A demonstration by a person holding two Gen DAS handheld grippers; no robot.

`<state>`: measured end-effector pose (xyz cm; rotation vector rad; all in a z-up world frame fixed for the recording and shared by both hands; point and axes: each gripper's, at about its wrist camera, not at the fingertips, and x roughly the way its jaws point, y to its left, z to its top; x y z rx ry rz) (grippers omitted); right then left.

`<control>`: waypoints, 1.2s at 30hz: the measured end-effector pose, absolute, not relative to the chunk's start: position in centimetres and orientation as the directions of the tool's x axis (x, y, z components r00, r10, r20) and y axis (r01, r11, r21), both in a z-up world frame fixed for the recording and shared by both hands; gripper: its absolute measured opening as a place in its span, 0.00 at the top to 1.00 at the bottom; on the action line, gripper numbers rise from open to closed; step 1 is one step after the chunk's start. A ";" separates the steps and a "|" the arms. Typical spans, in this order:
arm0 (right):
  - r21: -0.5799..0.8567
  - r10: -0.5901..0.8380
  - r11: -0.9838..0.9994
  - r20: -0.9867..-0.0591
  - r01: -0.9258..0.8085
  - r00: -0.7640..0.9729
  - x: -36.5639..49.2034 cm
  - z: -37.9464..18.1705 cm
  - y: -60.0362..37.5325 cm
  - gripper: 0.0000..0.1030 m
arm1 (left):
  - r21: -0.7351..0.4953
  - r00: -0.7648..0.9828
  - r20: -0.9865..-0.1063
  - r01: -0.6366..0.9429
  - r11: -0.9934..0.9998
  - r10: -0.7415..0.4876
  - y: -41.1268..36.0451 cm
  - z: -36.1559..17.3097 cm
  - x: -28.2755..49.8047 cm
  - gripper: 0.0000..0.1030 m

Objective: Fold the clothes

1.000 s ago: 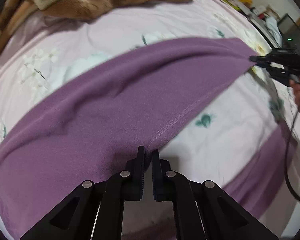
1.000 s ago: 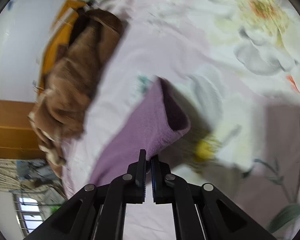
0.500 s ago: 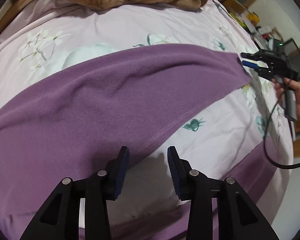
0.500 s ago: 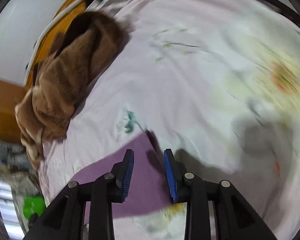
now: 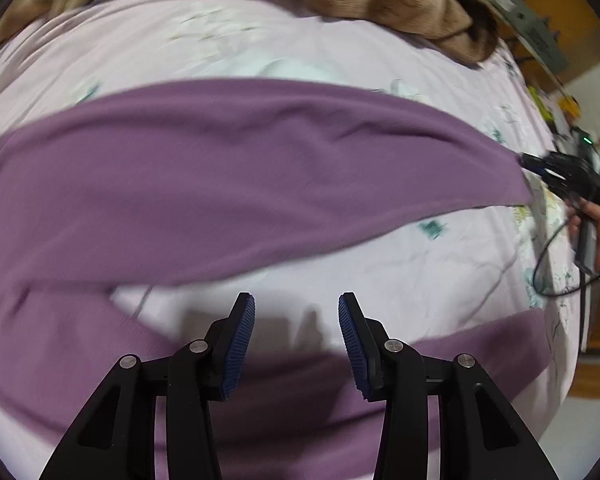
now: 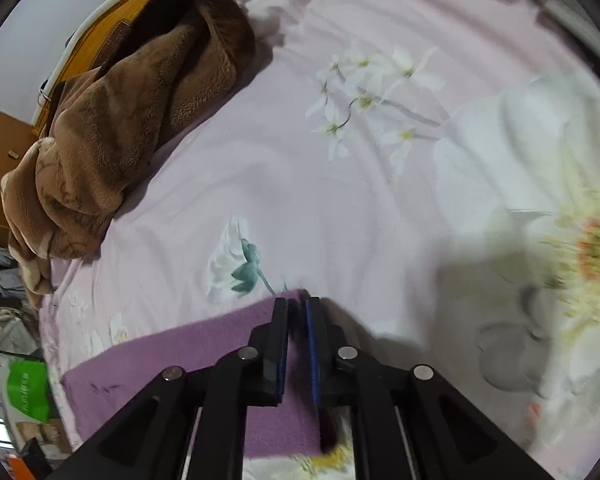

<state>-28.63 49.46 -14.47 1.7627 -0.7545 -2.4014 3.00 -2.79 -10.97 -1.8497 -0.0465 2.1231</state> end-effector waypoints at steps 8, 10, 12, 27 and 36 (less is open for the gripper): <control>0.480 -0.438 -0.870 -0.857 -0.112 -0.273 -19.6 -11.9 45.8 0.78 | -0.138 -0.073 -0.987 -0.068 -0.988 0.143 -10.0 -11.7 6.7 0.51; 0.499 -0.484 -0.866 -0.852 -0.027 -0.199 -18.0 -12.2 42.7 0.78 | -0.131 -0.067 -0.989 -0.054 -0.990 0.135 -10.9 -11.9 7.1 0.51; 0.520 -0.522 -0.853 -0.844 0.057 -0.120 -16.3 -12.4 39.6 0.78 | -0.135 -0.062 -0.988 -0.062 -0.989 0.139 -11.2 -12.3 6.9 0.50; 0.613 -0.527 -0.598 -0.786 0.517 0.323 -12.9 -18.2 18.0 0.76 | -0.138 -0.013 -0.988 -0.345 -0.928 0.152 -7.6 -15.9 3.1 0.40; 0.529 -0.506 -0.671 -0.839 0.520 0.201 -13.6 -17.2 19.7 0.96 | -0.167 -0.034 -0.982 -0.308 -0.937 0.186 -7.5 -17.0 1.0 0.74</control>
